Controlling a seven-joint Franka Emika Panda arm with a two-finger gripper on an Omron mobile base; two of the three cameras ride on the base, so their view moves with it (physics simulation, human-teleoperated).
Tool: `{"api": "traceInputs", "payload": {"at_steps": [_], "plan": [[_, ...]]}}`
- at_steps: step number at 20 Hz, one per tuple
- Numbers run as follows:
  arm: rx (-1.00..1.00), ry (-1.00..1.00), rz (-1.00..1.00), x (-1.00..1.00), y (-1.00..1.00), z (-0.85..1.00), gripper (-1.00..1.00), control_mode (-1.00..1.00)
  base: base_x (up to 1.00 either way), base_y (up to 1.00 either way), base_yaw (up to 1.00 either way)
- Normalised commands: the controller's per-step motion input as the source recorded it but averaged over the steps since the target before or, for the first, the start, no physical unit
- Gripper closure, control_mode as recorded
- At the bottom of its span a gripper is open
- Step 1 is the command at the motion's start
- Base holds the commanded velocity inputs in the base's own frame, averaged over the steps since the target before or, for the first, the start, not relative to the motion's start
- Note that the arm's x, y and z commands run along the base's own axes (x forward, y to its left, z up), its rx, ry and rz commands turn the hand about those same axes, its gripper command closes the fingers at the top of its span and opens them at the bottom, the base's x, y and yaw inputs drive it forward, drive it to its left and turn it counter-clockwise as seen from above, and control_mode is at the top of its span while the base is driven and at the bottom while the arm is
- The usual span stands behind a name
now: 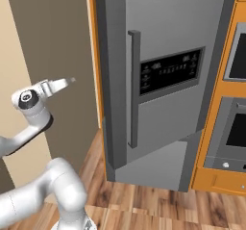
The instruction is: Retrieve the fish from the fridge and place it on the saucepan with marinade on the stove.
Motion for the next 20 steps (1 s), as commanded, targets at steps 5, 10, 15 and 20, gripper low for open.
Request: {"api": "traceInputs", "payload": {"at_steps": [5, 10, 15, 20], "plan": [[0.06, 0.0, -0.16, 0.55, -0.43, 0.02, -1.0, -1.0, 0.0, 0.0, 0.0], [0.03, -0.01, -0.21, 0.11, -0.66, 0.0, -1.0, -1.0, 0.0, 0.0, 0.0], [0.0, -0.13, -0.21, -0.34, -0.72, -0.04, -1.0, -1.0, 0.0, 0.0, 0.0], [0.0, -0.26, -0.15, -0.86, -0.6, -0.08, -1.0, -1.0, 0.0, 0.0, 0.0]]}}
